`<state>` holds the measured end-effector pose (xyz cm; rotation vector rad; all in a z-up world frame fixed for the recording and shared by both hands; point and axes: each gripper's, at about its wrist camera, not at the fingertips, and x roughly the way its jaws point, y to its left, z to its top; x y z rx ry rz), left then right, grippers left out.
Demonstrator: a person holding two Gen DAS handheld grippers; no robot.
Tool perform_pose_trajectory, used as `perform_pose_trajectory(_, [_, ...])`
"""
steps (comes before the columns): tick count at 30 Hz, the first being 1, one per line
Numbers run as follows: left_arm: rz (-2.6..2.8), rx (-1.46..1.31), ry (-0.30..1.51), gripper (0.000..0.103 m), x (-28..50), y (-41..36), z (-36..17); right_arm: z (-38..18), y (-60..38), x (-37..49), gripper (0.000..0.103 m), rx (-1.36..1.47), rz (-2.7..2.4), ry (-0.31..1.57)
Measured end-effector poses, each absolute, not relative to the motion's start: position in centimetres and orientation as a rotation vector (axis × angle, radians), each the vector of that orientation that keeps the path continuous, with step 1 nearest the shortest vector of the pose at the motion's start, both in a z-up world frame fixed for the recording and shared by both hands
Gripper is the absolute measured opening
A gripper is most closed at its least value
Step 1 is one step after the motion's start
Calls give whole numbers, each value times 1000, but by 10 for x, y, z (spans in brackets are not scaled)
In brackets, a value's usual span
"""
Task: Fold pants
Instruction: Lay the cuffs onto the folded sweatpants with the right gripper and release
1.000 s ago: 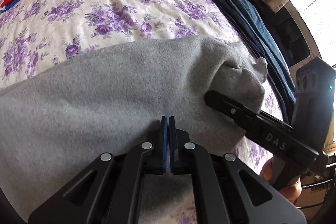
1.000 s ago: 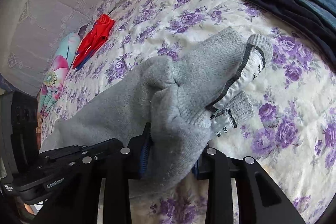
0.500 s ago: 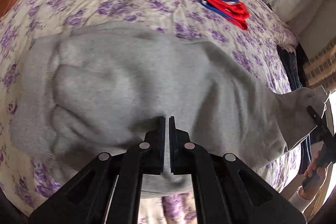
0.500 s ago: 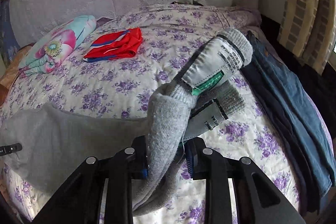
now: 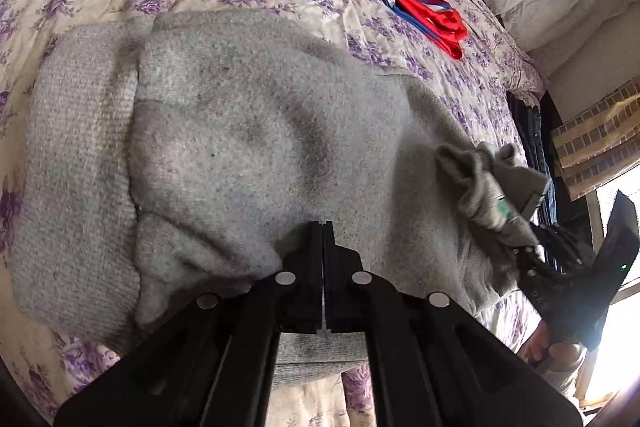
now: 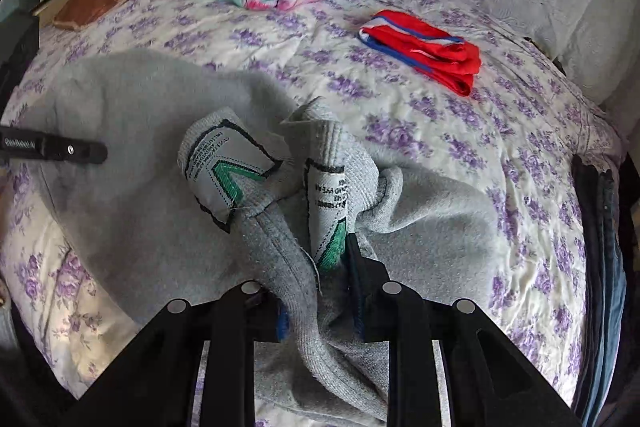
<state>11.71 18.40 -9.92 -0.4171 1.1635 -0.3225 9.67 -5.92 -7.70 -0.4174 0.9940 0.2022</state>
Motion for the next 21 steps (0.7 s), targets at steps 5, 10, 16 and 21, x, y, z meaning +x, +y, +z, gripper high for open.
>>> perform_pose_trajectory(5, [-324, -403, 1165, 1, 118, 182, -99, -74, -42, 80, 67, -496, 318, 1035])
perform_pose_trajectory(10, [-324, -402, 1165, 1, 118, 182, -99, -20, -67, 81, 77, -186, 521, 1043])
perform_pose_trajectory(16, [-322, -390, 1169, 1, 120, 182, -99, -35, -81, 129, 16, -97, 424, 1060])
perform_pose_trajectory(21, [-325, -382, 1180, 1, 124, 183, -100, -83, -79, 152, 16, -38, 398, 1138])
